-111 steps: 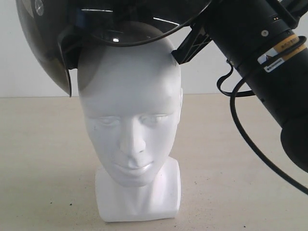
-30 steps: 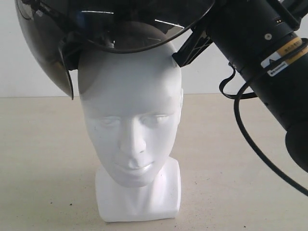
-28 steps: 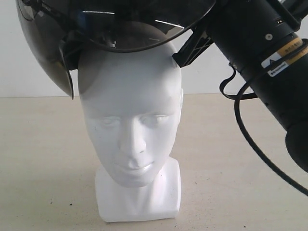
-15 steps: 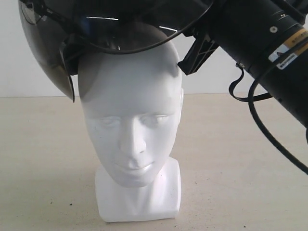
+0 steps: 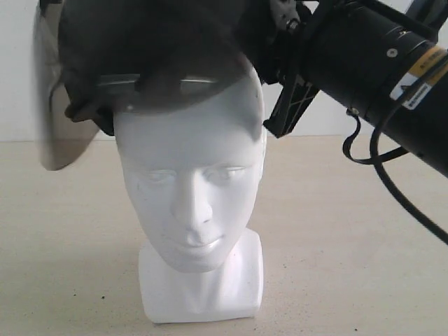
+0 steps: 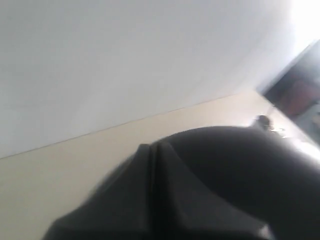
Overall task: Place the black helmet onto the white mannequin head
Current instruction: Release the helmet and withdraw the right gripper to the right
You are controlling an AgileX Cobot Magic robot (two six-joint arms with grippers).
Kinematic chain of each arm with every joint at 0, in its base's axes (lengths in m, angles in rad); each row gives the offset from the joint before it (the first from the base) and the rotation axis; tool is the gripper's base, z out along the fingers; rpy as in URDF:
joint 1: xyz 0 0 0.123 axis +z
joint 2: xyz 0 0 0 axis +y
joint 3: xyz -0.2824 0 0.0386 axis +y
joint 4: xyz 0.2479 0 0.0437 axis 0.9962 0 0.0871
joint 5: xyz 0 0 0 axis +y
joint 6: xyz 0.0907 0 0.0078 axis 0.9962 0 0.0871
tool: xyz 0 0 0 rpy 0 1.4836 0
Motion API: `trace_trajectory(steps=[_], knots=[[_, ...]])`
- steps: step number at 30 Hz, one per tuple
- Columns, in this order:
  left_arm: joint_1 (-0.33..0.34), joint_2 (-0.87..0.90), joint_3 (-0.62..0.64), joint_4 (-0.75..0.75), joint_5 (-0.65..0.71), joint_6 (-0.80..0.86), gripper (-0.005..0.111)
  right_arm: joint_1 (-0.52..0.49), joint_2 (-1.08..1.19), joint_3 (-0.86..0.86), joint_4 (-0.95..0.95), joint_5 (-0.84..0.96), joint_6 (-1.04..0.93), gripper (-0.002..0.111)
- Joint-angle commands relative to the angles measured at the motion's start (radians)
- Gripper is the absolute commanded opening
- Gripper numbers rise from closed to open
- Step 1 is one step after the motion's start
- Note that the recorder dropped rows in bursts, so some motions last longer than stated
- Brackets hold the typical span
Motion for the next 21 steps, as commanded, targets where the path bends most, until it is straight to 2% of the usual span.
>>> trace_trajectory(steps=[1, 12, 21], knots=[[-0.077, -0.018, 0.015, 0.04, 0.334, -0.017, 0.004, 0.009, -0.005, -0.007, -0.098, 0.056, -0.002, 0.0], [-0.077, -0.018, 0.05, 0.043, 0.334, -0.008, 0.004, 0.009, -0.063, -0.007, -0.083, 0.167, -0.045, 0.0], [-0.077, -0.018, 0.052, 0.038, 0.334, -0.008, 0.004, 0.009, -0.163, -0.007, -0.074, 0.249, -0.158, 0.0]])
